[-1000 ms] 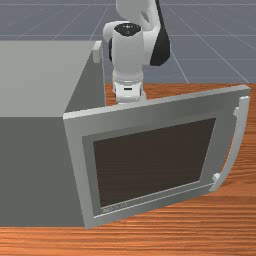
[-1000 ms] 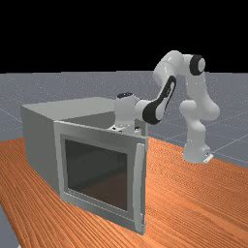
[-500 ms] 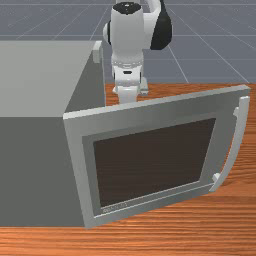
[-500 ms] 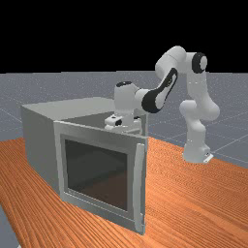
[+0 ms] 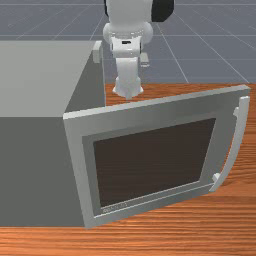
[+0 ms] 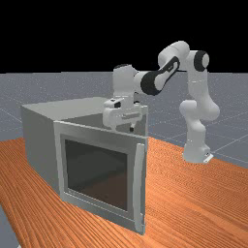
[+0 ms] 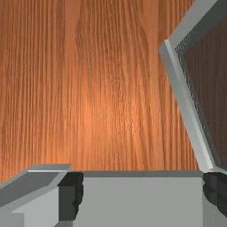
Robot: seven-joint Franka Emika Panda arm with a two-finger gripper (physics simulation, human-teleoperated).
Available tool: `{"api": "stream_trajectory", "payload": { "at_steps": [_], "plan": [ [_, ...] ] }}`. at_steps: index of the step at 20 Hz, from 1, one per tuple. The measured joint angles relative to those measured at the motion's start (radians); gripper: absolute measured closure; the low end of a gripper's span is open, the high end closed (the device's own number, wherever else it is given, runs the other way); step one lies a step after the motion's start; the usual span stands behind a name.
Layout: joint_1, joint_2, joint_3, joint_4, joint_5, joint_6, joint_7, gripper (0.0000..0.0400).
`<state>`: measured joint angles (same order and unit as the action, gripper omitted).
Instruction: Close the microwave
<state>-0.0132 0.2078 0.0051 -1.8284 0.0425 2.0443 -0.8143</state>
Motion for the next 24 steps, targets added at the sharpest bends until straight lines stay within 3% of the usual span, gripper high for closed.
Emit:
{"api": "stream_trajectory", "payload": {
  "at_steps": [12, 24],
  "plan": [
    [0.004, -0.036, -0.004, 0.116, -0.015, -0.148, 0.041, 0.0],
    [0.062, -0.023, 0.034, 0.139, -0.025, -0.15, 0.162, 0.0]
  ]
}}
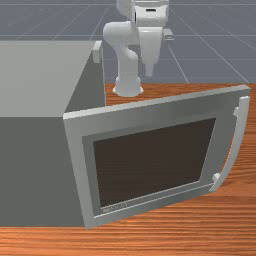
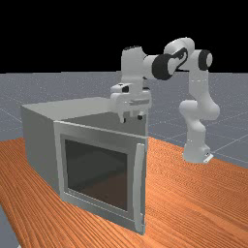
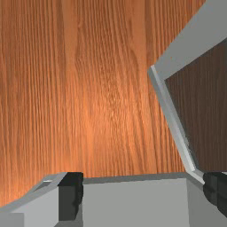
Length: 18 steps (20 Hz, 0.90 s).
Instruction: Close the microwave
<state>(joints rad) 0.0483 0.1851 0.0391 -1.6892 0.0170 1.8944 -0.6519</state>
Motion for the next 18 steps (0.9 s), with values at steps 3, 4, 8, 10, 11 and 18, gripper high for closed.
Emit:
{"api": "stream_trajectory", "payload": {
  "at_steps": [3, 4, 8, 10, 11, 18],
  "plan": [
    [0.014, 0.005, 0.008, 0.007, -0.003, -0.001, 0.044, 0.0],
    [0.021, 0.008, 0.012, 0.01, -0.004, -0.001, 0.06, 0.0],
    [0.04, 0.02, 0.026, 0.026, -0.006, -0.012, 0.06, 0.0],
    [0.041, 0.03, 0.026, 0.041, -0.006, -0.019, 0.06, 0.0],
    [0.042, 0.041, 0.026, 0.057, -0.007, -0.027, 0.059, 0.0],
    [0.041, 0.096, 0.024, 0.115, -0.012, -0.014, 0.058, 0.0]
  ]
}}
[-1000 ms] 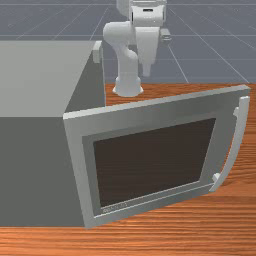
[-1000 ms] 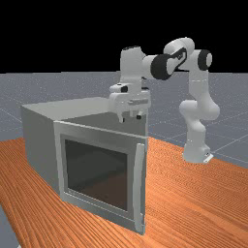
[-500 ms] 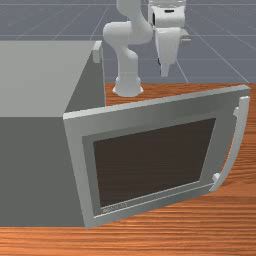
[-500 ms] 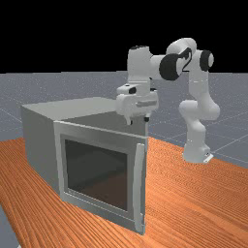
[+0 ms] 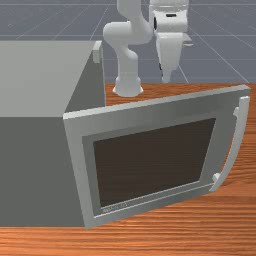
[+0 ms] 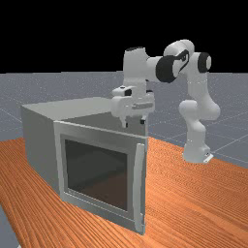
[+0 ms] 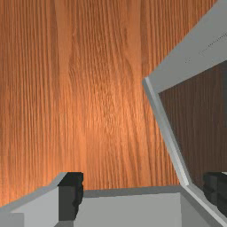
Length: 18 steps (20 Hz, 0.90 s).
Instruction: Close the microwave
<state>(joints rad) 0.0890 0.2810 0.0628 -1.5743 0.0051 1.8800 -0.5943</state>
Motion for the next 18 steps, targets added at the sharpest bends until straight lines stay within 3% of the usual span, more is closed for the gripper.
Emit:
{"api": "stream_trajectory", "payload": {
  "at_steps": [1, 3, 4, 6, 8, 9, 10, 11, 13, 18],
  "plan": [
    [0.001, -0.036, -0.002, -0.081, -0.013, 0.127, 0.006, 0.0],
    [0.001, -0.027, -0.003, -0.072, -0.015, 0.14, 0.006, 0.0],
    [0.004, -0.049, -0.007, -0.134, -0.039, 0.269, 0.024, 0.0],
    [0.004, -0.033, -0.007, -0.109, -0.036, 0.259, 0.018, 0.0],
    [0.007, -0.031, -0.012, -0.127, -0.056, 0.341, 0.032, 0.0],
    [0.005, -0.016, -0.009, -0.093, -0.041, 0.288, 0.018, 0.0],
    [0.008, -0.02, -0.014, -0.117, -0.059, 0.357, 0.032, 0.0],
    [0.006, -0.006, -0.011, -0.089, -0.048, 0.322, 0.021, 0.0],
    [0.01, -0.005, -0.018, -0.107, -0.068, 0.397, 0.037, 0.0],
    [0.005, 0.008, -0.01, -0.042, -0.04, 0.285, 0.012, 0.0]
  ]
}}
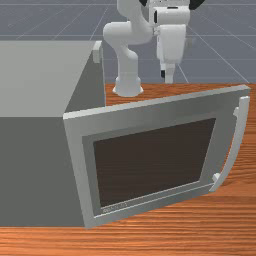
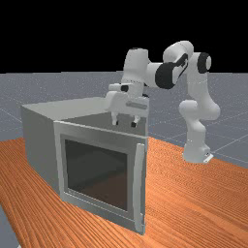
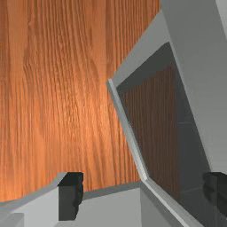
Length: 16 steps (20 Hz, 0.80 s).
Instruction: Close the microwave
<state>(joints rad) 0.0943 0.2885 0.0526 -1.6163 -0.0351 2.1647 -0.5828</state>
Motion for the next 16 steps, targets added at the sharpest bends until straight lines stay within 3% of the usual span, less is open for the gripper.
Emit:
{"api": "stream_trajectory", "payload": {
  "at_steps": [3, 5, 10, 15, 16],
  "plan": [
    [0.004, -0.036, -0.006, -0.066, -0.027, 0.121, 0.021, 0.0],
    [0.004, -0.042, -0.007, -0.078, -0.029, 0.143, 0.021, 0.0],
    [-0.004, -0.001, 0.004, 0.002, 0.008, -0.006, -0.026, 0.0],
    [-0.004, 0.009, 0.003, -0.035, 0.007, 0.042, -0.023, 0.0],
    [-0.001, 0.038, 0.002, 0.012, 0.006, 0.005, -0.013, 0.0]
  ]
}}
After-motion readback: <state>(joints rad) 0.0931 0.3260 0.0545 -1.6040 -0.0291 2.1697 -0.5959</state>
